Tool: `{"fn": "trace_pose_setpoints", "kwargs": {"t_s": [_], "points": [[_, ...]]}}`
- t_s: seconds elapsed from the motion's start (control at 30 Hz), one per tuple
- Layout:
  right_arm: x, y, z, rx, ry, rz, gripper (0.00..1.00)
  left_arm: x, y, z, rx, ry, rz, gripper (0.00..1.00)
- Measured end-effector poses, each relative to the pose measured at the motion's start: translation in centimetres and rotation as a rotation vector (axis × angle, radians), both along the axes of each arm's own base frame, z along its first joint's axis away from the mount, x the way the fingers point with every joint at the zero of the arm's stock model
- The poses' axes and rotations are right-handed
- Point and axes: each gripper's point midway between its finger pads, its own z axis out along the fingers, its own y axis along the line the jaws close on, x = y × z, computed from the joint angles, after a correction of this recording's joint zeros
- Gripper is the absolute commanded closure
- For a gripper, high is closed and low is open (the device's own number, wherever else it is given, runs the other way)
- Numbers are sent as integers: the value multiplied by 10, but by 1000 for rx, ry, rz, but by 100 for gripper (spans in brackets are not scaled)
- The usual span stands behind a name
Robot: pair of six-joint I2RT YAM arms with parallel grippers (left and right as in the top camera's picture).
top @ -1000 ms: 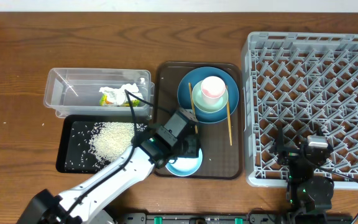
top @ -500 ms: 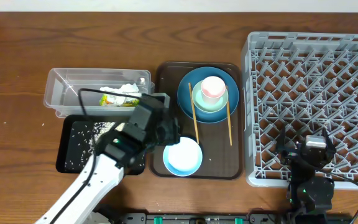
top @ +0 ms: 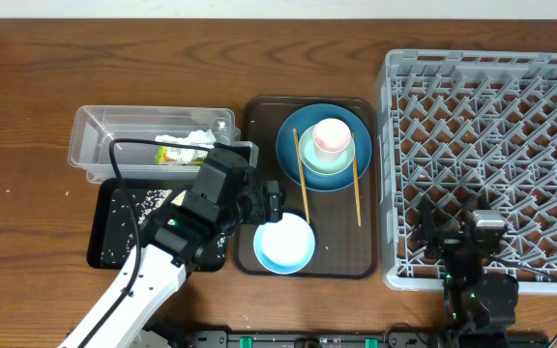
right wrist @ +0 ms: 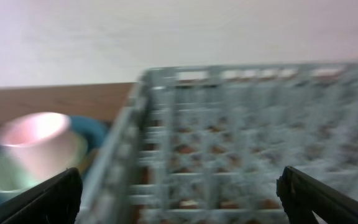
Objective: Sort waste into correct bins and load items into the dishwasher rack
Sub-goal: 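Move the right gripper from the rack to a wooden chopstick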
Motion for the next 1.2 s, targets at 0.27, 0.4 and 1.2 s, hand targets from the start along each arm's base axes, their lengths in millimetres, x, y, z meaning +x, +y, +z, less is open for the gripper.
{"fn": "trace_pose_setpoints", "kwargs": {"t_s": [0.27,0.4,1.2], "points": [[-17,15,-3,165,170,63,1,1,0,0,-1,-3,0,11],[-38,14,43,187,179,64,1,2,-1,2,-5,-9,0,11],[-9,66,66,410,1069,51,2,1,0,1,-2,-4,0,10]]}}
